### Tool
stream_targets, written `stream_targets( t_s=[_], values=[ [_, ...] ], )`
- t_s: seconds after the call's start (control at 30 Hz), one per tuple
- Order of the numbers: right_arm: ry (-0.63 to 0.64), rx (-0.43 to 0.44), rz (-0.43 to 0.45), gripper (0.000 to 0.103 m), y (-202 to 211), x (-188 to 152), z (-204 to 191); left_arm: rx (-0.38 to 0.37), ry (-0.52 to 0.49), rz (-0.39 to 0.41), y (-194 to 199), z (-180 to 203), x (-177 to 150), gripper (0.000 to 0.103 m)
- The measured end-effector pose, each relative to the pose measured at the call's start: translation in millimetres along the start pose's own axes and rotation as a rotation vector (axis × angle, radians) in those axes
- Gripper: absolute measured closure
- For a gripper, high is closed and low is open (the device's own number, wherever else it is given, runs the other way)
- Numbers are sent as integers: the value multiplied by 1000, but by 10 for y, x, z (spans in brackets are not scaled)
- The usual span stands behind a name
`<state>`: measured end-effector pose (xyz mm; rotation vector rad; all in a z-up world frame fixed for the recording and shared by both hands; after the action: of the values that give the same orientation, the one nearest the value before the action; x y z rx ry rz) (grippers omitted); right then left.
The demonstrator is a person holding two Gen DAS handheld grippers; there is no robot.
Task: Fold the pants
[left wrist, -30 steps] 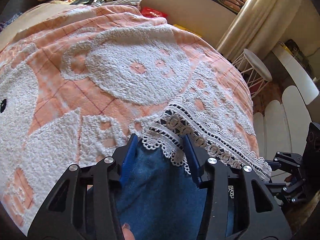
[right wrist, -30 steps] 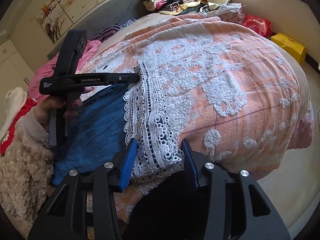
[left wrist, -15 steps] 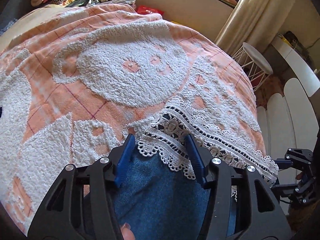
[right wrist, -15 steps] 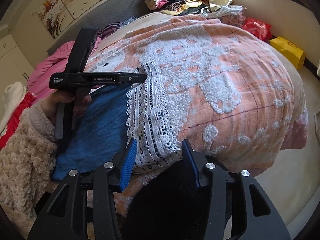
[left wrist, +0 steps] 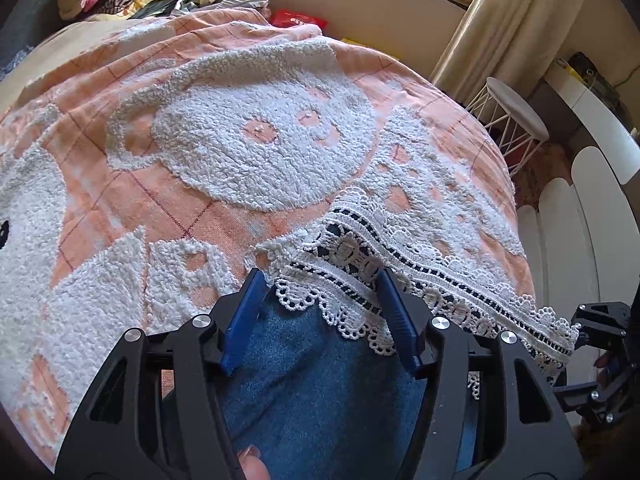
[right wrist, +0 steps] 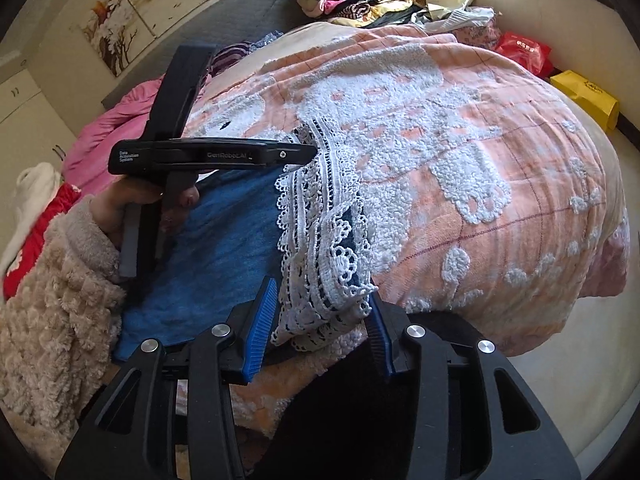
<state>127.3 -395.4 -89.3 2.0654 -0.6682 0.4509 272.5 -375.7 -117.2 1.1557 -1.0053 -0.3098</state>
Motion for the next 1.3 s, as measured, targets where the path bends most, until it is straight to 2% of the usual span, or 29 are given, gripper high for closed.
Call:
stream_targets(
  t_s=[0.13,0.2,0.23,0.27,0.3,0.33,0.4,0.47,0.6,0.67,0.83,1.0,1.3],
  values=[
    [-64,46,-5,59,-134,32,77,-29,19,-7,-29,-21,17,46],
    [-65,81,15,60,-155,78,73,-40,23,-1,-35,-7,32,41],
    [-72,88,23,65,-159,95,86,-47,26,3,-39,7,40,40],
    [-77,95,36,77,-155,116,97,-50,33,5,-47,16,48,39],
    [-64,112,47,82,-147,133,72,-50,37,9,-48,30,56,41],
    [-52,126,52,84,-134,140,43,-53,36,17,-40,52,63,47],
    [-25,139,51,85,-112,138,-35,-42,36,20,-25,64,64,65],
    [9,133,47,86,-109,138,-98,-44,43,13,0,74,53,75],
    [6,148,53,86,-103,160,-149,-33,47,30,94,83,36,85],
    [17,145,61,86,-75,171,-196,-36,68,41,147,62,17,87],
    [86,156,65,86,-24,198,-467,-99,125,98,376,27,-21,89],
    [163,172,60,86,-31,237,-837,-146,179,170,740,-100,-101,89],
    [315,280,-4,86,-244,156,-1760,-137,266,279,1426,-606,-489,89]
  ],
)
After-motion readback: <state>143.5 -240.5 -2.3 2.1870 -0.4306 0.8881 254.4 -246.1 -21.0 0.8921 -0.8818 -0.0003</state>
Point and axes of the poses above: each gripper's, at about its wrist camera, not at the fingertips, and y roughly against the way its jaws point, z to its right, x to its top, the point moved 10 cm from there along -y, roughly the way its jaws point, and after that the axes turned 12 degrees about x, right-handed, at the moved point
